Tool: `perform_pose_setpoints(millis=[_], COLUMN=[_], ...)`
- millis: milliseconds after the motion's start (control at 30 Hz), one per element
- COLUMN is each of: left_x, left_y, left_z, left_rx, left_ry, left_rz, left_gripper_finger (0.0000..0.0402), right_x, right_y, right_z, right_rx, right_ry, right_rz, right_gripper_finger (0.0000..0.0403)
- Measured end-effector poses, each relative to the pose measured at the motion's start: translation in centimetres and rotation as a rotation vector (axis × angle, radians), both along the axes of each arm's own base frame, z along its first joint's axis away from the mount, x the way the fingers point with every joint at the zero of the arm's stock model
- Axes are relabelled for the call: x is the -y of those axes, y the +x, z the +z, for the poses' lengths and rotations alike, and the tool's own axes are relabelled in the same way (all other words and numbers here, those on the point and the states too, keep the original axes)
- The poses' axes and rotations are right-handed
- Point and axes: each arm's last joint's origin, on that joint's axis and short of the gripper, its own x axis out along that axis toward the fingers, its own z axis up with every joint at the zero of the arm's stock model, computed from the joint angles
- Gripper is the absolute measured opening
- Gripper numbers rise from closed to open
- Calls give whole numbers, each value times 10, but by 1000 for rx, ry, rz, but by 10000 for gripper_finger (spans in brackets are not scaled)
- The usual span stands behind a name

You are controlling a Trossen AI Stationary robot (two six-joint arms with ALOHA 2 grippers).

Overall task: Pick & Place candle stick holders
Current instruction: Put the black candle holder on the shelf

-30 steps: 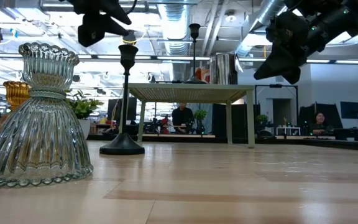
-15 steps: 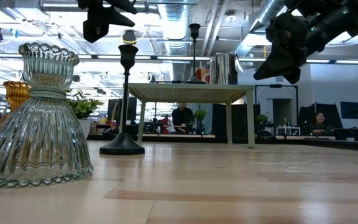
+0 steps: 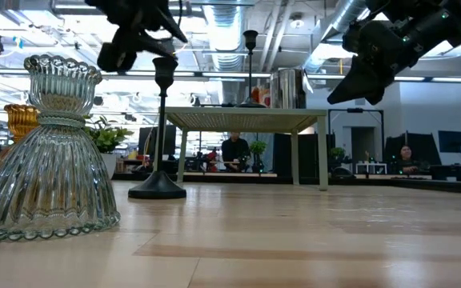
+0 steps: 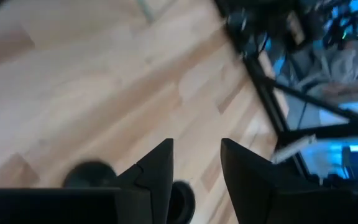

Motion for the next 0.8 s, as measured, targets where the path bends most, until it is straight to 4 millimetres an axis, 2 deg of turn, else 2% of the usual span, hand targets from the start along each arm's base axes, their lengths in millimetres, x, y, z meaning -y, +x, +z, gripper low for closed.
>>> perform_pose_setpoints(millis=[133,267,433,633,800], left_x=[5,5,2,1,1], left_y=[8,9,2,-10,-16], left_z=[-8,-9,-1,9,3], left_rx=[-46,-45,-6,46,-31], left_ry=[-61,-24,49,25,18], left_rz=[-122,-139,-132,-113,-117], left_gripper_finger=[135,125,108,106,110], right_x=[0,-2,-2,-2,-2], right_y=[1,3,4,5,5], right_z=[1,4,6,7,7], right_rx=[10,40,70,84,83], right_ry=[-28,-16,-5,-1,0], right_rz=[34,94,120,115,115], right_gripper_finger=[0,0,0,0,0])
